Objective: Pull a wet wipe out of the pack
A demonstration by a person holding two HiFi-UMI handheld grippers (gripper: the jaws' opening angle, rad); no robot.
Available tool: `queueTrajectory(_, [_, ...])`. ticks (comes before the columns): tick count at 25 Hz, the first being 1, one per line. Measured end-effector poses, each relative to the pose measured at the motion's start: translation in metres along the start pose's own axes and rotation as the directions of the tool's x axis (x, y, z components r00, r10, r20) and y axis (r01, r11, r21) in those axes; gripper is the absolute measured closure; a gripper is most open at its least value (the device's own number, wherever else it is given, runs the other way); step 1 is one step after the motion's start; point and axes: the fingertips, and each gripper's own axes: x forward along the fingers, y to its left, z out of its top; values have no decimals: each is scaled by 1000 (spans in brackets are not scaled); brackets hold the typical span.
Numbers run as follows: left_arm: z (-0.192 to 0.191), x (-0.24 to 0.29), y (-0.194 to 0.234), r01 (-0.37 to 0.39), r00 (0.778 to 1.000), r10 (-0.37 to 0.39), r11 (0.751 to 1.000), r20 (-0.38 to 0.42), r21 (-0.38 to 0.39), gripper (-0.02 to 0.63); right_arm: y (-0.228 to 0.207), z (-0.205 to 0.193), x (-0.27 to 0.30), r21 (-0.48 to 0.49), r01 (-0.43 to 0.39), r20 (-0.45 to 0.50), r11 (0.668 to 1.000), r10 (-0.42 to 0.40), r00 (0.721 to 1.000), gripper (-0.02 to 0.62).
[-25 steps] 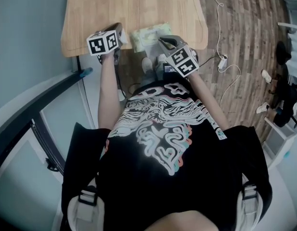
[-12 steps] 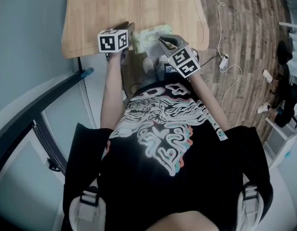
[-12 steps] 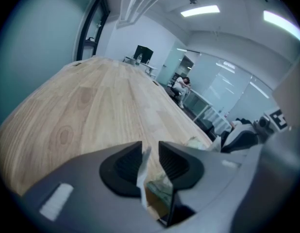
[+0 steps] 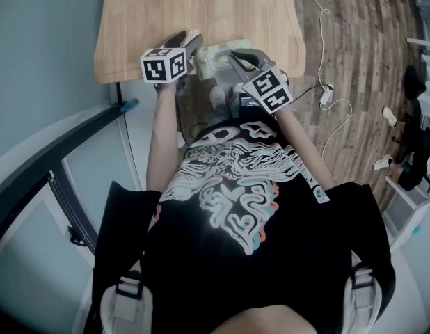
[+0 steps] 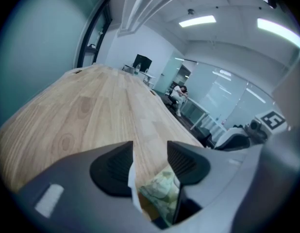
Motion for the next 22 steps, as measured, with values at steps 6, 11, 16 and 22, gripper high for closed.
queueTrajectory(6, [10, -19, -3, -40, 997, 37, 999, 69, 36, 422, -2, 18, -6, -1, 6, 70, 1000, -6, 998, 578])
queueTrajectory(11, [15, -34, -3, -68, 990, 64, 997, 127, 25, 427, -7, 33, -9, -23, 29, 109, 999, -27, 994, 578])
queueTrajectory(16, [26, -51, -10, -71, 984, 62, 996, 170, 50, 481, -6, 45, -10, -49, 30, 155, 998, -22, 988, 578])
queueTrajectory(22, [51, -78, -33, -99, 961, 47, 978, 272, 184, 615, -13, 78, -22, -33, 65, 255, 997, -54, 965, 578])
